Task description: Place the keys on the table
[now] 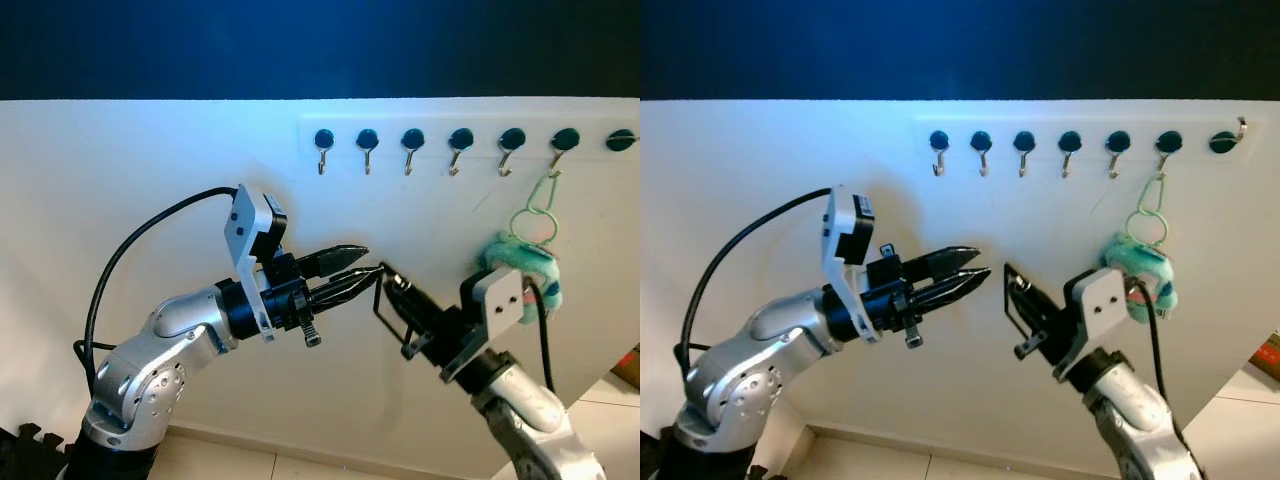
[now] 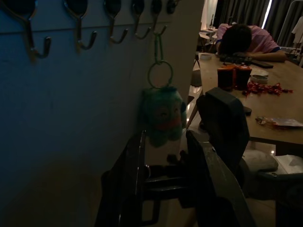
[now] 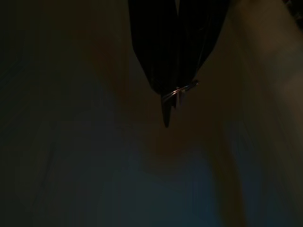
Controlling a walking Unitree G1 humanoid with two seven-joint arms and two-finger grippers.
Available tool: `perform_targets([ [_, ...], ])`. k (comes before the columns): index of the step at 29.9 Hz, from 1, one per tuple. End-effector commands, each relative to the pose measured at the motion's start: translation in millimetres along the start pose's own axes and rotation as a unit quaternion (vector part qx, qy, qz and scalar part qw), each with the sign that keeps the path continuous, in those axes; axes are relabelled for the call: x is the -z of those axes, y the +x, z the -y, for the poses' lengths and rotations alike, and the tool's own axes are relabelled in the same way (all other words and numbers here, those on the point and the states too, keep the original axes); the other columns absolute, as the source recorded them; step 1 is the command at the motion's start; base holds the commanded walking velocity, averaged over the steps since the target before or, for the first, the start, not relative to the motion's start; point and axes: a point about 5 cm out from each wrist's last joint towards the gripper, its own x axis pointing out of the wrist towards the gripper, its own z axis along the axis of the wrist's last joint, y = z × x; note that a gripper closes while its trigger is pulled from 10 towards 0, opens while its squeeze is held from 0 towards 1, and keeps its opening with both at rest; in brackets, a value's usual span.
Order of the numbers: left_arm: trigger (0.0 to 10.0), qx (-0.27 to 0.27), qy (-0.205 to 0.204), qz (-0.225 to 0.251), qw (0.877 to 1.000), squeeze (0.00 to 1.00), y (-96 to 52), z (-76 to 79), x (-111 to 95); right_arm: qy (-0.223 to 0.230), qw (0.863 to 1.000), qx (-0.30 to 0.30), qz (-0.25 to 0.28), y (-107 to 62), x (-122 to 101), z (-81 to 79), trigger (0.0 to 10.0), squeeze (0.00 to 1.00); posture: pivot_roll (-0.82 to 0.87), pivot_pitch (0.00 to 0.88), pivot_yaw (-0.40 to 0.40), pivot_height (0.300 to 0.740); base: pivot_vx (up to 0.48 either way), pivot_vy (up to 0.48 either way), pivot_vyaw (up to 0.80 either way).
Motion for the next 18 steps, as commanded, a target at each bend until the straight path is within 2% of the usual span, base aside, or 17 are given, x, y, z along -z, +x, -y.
perform_targets([
  [1,10.0,-0.019,-0.008,-0.01,1.0,0.0,-7.6,-3.5,3,0.018,0.997,0.032,-0.066,-23.0,30,-6.7,10.0,0.0,-0.08,0.113,0.073,0.74,0.0,0.0,0.0],
  [2,10.0,-0.019,-0.008,-0.01,1.0,0.0,-7.6,-3.5,3,0.018,0.997,0.032,-0.066,-23.0,30,-6.7,10.0,0.0,-0.08,0.113,0.073,0.74,0.0,0.0,0.0],
  [3,10.0,-0.022,-0.01,-0.011,1.0,0.0,-7.8,-4.4,4,0.012,0.994,0.065,-0.082,-33.4,37,-3.3,10.0,0.0,-0.08,0.113,0.073,0.74,0.0,0.0,0.0],
  [4,10.0,-0.029,-0.012,-0.015,0.999,0.0,-8.0,-6.0,7,-0.014,0.988,0.128,-0.09,-44.1,40,9.1,10.0,0.0,-0.1,0.117,0.08,0.74,0.0,0.0,0.0],
  [5,10.0,-0.029,-0.012,-0.015,0.999,0.0,-8.0,-6.0,7,-0.014,0.988,0.128,-0.09,-44.1,40,9.1,10.0,0.0,-0.1,0.117,0.08,0.74,0.0,0.0,0.0],
  [7,10.0,-0.037,-0.018,-0.023,0.999,0.0,-7.8,-9.2,12,-0.12,0.954,0.247,-0.116,-68.2,36,40.3,10.0,0.0,-0.13,0.121,0.094,0.74,0.0,0.0,0.0],
  [9,10.0,-0.04,-0.022,-0.027,0.999,0.0,-6.2,-11.6,15,-0.21,0.912,0.321,-0.143,-88.4,28,65.3,10.0,0.0,-0.14,0.123,0.101,0.74,0.0,0.0,0.0],
  [10,10.0,-0.041,-0.024,-0.028,0.998,0.0,-4.5,-13.1,16,-0.282,0.882,0.345,-0.155,-99.5,17,79.1,10.0,0.0,-0.15,0.125,0.109,0.74,0.0,0.0,0.0],
  [12,10.0,-0.041,-0.024,-0.028,0.998,0.0,-4.5,-13.1,16,-0.282,0.882,0.345,-0.155,-99.5,17,79.1,10.0,0.0,-0.15,0.125,0.109,0.74,0.0,0.0,0.0],
  [13,10.0,-0.041,-0.025,-0.029,0.998,0.0,-3.4,-14.0,17,-0.328,0.862,0.353,-0.156,-105.5,6,85.9,10.0,0.0,-0.15,0.126,0.113,0.74,0.0,0.0,0.0],
  [14,10.0,-0.04,-0.025,-0.03,0.998,0.0,-2.9,-14.5,17,-0.345,0.849,0.365,-0.166,-111.0,2,91.0,10.0,0.0,-0.16,0.126,0.113,0.74,0.0,0.0,0.0],
  [15,10.0,-0.04,-0.025,-0.03,0.998,0.0,-2.9,-14.5,17,-0.345,0.849,0.365,-0.166,-111.0,2,91.0,10.0,0.0,-0.16,0.126,0.113,0.74,0.0,0.0,0.0],
  [17,10.0,-0.04,-0.025,-0.03,0.998,0.0,-2.3,-15.2,17,-0.355,0.833,0.382,-0.183,-120.3,-1,97.6,10.0,0.0,-0.16,0.124,0.114,0.74,0.0,0.0,0.0],
  [18,10.0,-0.04,-0.025,-0.03,0.998,0.0,-2.3,-15.2,17,-0.355,0.833,0.382,-0.183,-120.3,-1,97.6,10.0,0.0,-0.16,0.124,0.114,0.74,0.0,0.0,0.0],
])
